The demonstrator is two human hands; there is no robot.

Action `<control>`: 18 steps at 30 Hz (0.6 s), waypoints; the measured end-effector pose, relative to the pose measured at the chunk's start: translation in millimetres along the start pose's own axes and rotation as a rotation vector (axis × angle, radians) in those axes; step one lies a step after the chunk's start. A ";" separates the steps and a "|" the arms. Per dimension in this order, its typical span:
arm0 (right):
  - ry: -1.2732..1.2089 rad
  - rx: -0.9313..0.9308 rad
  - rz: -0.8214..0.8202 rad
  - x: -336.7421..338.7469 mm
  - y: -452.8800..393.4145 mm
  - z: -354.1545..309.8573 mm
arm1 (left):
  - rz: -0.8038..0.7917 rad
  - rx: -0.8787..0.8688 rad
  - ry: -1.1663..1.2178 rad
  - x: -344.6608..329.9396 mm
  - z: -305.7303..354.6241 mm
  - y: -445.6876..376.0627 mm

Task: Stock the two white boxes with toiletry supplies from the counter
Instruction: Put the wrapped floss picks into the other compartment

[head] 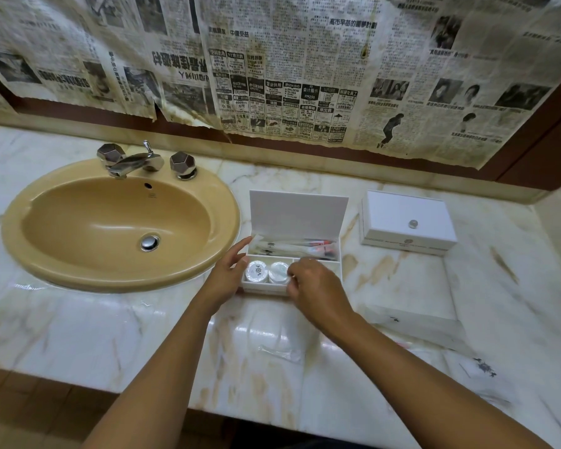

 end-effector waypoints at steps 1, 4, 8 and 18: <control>0.002 -0.033 0.043 3.6 -4.3 5.6 | -0.001 0.005 -0.002 0.0 -0.1 0.1; 0.029 -0.111 0.077 9.6 -13.0 22.7 | -0.003 0.017 -0.007 0.2 -0.3 0.1; 0.149 -0.147 -0.099 7.1 -13.2 33.8 | -0.002 0.019 -0.017 0.2 0.0 0.2; 0.242 -0.144 -0.275 5.8 -10.6 26.6 | -0.012 0.020 0.000 0.3 1.5 1.2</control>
Point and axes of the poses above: each hand's wrist, its own y-axis away from the middle knuckle, its own x-axis out of the back of the hand, z = x × y, the point moved 3 cm from there along -y, towards the middle knuckle, and after that the axes turned 14 degrees about z, right-handed, at the moved point
